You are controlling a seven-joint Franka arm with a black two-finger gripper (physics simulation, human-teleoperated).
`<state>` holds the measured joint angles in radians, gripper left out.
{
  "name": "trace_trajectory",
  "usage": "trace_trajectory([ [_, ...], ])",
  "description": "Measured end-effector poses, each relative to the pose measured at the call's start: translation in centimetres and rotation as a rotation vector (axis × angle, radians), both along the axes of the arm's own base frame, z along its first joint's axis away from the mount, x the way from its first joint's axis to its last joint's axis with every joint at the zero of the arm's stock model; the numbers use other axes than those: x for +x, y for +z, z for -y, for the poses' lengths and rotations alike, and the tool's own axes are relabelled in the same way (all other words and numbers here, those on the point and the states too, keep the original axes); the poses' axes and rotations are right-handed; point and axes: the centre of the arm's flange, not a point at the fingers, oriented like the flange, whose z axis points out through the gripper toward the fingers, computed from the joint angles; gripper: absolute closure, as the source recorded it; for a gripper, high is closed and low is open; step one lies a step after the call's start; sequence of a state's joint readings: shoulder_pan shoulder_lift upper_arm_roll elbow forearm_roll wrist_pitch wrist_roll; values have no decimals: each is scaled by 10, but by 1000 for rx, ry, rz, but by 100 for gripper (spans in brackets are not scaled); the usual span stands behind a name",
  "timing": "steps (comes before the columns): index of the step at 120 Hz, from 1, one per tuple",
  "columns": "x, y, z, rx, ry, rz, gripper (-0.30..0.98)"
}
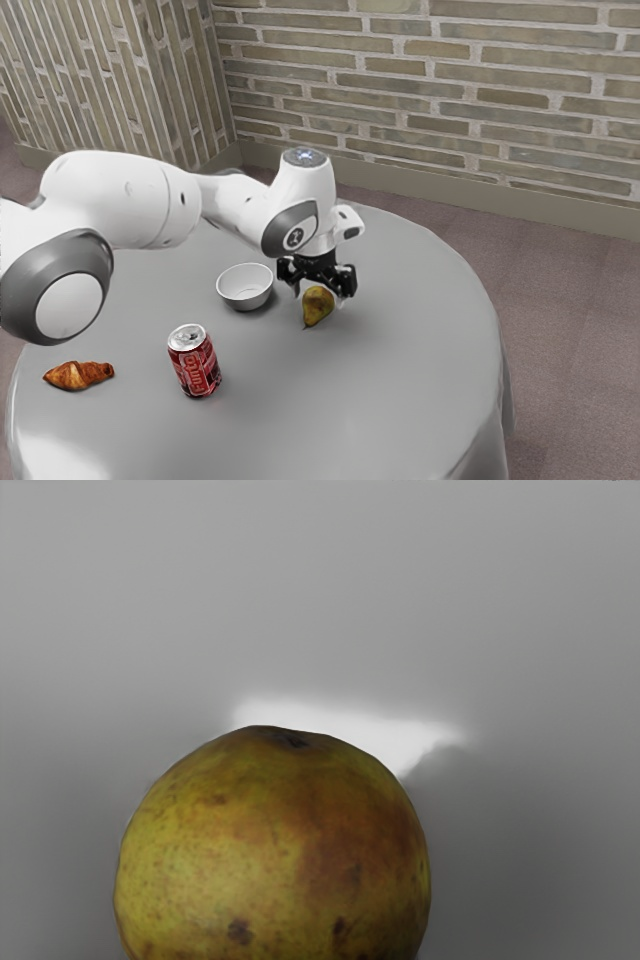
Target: Place the pear in the bowl.
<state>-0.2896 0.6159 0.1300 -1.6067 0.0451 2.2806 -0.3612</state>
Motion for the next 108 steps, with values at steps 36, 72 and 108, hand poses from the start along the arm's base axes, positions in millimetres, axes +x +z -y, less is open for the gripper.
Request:
trace_trajectory([
  [36, 4, -18, -2, 4, 8, 4, 3],
  [72, 8, -29, -10, 0, 31, -2, 13],
  [108, 9, -29, -10, -2, 36, 0, 26],
])
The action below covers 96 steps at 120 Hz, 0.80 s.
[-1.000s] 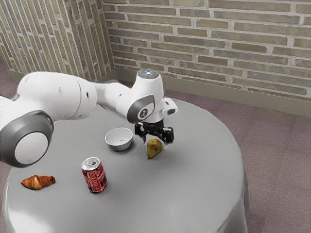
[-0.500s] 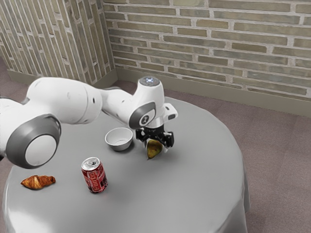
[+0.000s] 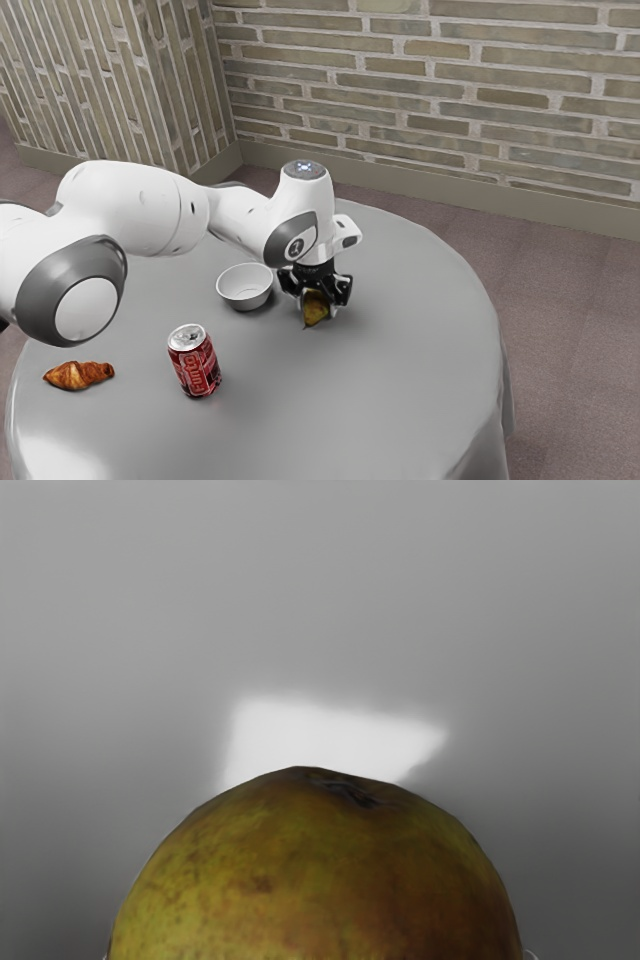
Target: Place the pear in the bowl.
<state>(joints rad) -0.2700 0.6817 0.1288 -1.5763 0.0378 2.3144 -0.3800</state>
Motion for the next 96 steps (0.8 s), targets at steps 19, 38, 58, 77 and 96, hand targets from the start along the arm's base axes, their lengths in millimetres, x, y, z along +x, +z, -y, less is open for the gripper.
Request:
trace_trajectory([
  [19, 2, 3, -1, -2, 2, 15, 27],
  [38, 3, 20, -5, -4, 7, 51, 29],
  [58, -13, 58, -46, 2, 64, 74, 32],
  [77, -30, 80, -129, 0, 183, 82, 33],
  [96, -29, 78, -176, 6, 244, 87, 34],
])
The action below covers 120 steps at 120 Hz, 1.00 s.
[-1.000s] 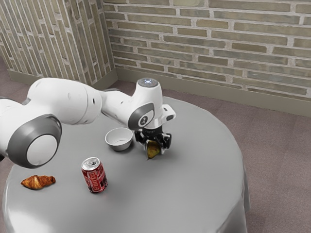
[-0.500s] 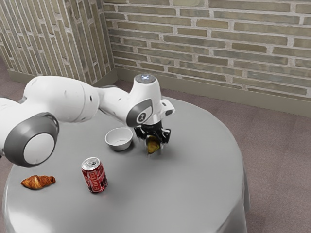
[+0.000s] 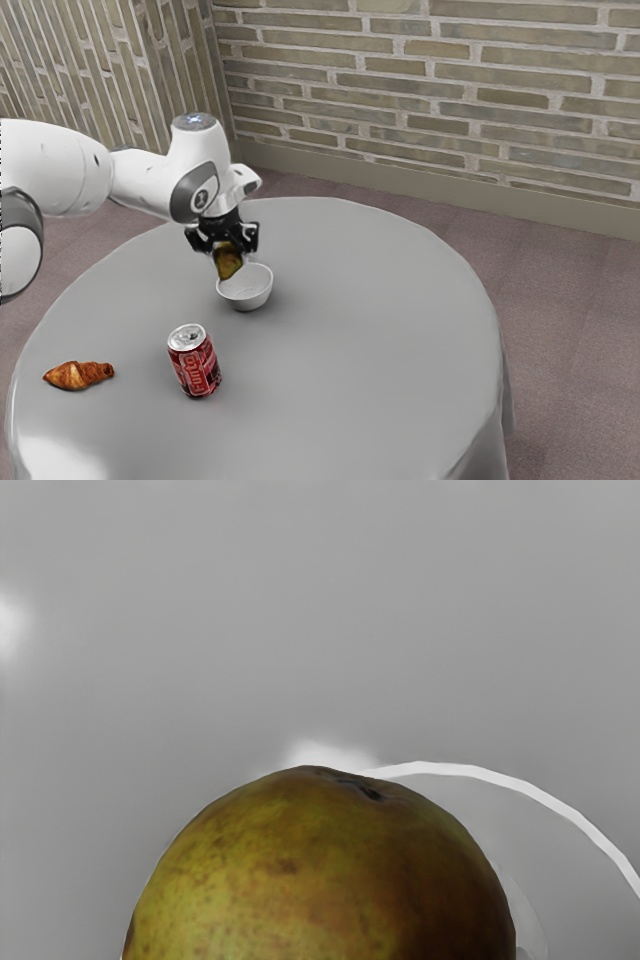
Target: Place the pear in the bowl.
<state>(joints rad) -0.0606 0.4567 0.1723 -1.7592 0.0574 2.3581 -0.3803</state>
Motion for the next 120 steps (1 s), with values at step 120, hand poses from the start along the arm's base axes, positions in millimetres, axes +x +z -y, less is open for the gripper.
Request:
trace_trajectory([
  [120, -81, 307, -23, -117, -86, 14, 3],
])
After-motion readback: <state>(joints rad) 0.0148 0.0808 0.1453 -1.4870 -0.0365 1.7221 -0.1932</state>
